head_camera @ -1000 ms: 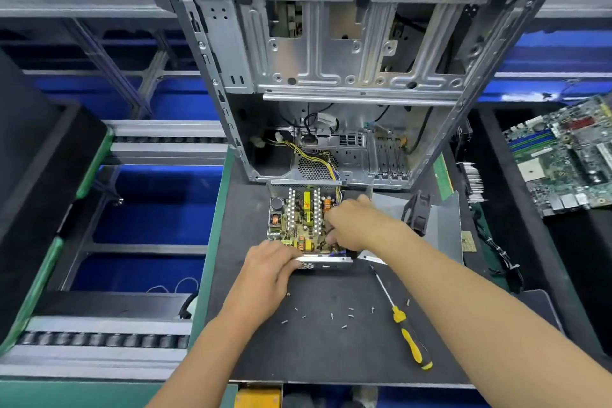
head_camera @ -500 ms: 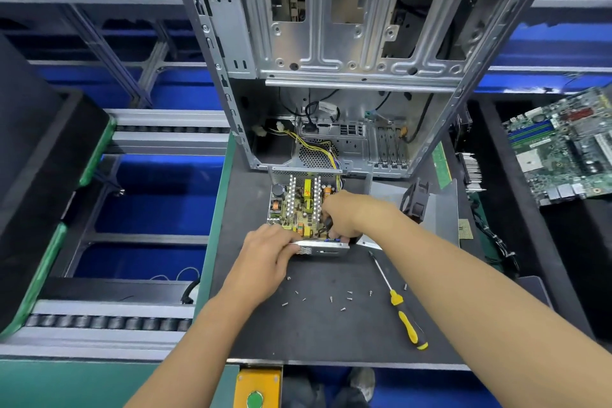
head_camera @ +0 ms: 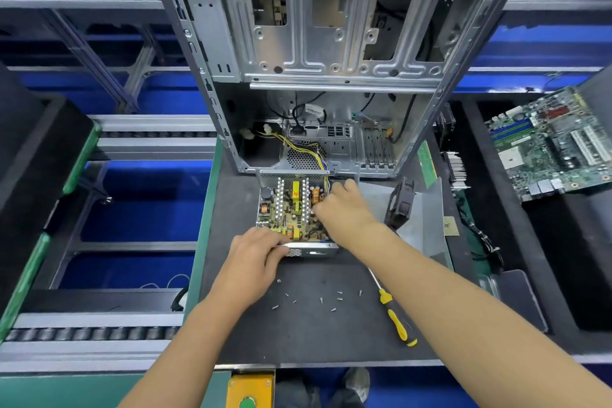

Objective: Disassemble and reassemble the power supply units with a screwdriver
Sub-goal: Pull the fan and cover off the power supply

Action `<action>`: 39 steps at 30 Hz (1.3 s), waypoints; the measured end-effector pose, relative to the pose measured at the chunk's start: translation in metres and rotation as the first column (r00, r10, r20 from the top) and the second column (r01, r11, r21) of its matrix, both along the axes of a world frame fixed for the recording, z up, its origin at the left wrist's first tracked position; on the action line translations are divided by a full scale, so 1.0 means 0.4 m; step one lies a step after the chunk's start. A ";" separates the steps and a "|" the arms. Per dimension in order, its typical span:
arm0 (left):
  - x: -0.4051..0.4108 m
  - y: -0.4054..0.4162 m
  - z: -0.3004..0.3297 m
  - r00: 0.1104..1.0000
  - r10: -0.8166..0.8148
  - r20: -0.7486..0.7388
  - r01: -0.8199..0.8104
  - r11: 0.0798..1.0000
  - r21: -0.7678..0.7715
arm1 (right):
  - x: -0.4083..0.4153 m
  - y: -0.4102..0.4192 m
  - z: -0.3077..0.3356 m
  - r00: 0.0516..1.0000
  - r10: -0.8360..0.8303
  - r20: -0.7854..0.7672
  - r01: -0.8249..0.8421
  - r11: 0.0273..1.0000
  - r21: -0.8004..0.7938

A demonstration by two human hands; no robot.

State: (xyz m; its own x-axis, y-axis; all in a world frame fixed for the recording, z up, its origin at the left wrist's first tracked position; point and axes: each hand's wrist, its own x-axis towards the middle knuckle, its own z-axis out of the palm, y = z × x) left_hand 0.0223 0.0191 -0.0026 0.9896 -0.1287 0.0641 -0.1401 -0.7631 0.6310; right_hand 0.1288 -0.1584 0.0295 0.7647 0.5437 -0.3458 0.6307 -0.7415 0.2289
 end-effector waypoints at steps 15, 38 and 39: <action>0.000 -0.002 0.006 1.000 0.003 -0.031 -0.003 1.000 0.003 | 0.062 -0.279 0.051 0.485 -0.794 -0.367 0.839 0.305 0.450; 0.077 0.082 0.075 0.964 0.058 -0.259 -0.140 0.941 -0.310 | 0.010 0.078 0.146 0.853 -0.025 -0.522 0.379 0.717 0.585; 0.073 0.087 0.065 0.960 0.054 -0.276 -0.140 0.943 -0.302 | 0.010 0.083 0.132 0.842 -0.024 -0.539 0.389 0.720 0.575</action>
